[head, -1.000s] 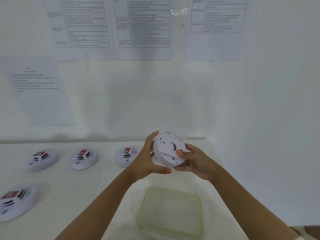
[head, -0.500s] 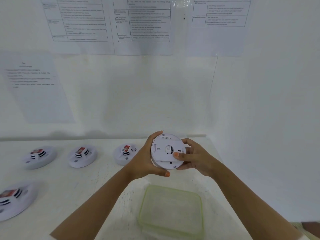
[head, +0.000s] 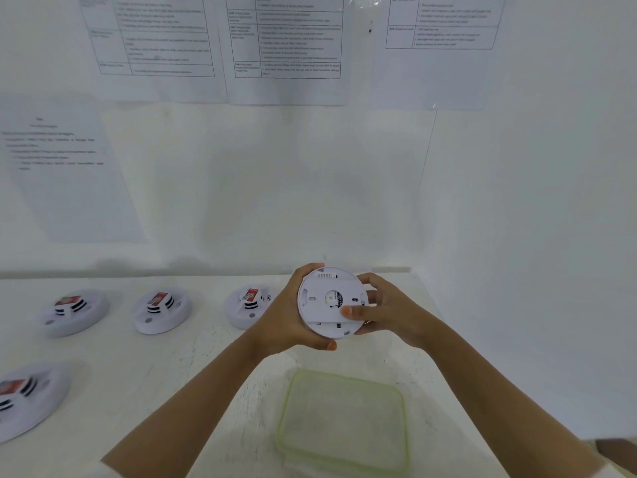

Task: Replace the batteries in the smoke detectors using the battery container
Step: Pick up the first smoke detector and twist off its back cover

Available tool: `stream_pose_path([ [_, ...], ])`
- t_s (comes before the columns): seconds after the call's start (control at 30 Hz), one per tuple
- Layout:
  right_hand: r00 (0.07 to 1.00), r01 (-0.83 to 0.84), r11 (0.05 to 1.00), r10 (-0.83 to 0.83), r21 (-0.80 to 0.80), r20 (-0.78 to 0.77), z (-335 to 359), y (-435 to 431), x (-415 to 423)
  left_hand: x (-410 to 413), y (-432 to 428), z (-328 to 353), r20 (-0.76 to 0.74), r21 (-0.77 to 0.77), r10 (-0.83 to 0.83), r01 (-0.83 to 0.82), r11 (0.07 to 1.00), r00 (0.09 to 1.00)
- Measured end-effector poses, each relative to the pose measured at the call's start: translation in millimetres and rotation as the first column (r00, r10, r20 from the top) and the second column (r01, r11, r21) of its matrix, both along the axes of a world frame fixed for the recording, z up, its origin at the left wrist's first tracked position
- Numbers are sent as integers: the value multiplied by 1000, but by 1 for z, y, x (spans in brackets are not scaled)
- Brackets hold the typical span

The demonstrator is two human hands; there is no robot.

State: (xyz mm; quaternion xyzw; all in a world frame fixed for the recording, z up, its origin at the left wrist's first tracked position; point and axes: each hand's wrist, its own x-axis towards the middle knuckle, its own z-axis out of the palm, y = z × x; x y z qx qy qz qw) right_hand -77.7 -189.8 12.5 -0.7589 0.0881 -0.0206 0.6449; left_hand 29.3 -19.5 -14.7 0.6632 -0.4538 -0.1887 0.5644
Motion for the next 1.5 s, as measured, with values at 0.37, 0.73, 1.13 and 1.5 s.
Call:
stream_pose_path([
  [0.37,965,120,840,26,-529,260,10,2,7,9,4,-3,-21,-4,19,-19,1000,1000],
  [0.73,954,53,441,244,-896,177,23,19,21,10,5,0,-6,22,8,-8,1000,1000],
  [1.13,950,1,227,302,-974,72,35,29,23,5,11,4,-13,57,2,-1,998,1000],
  [1.5,934,5,208,348,-978,78,33,27,28,7,11,3,0,69,-1,1,998,1000],
])
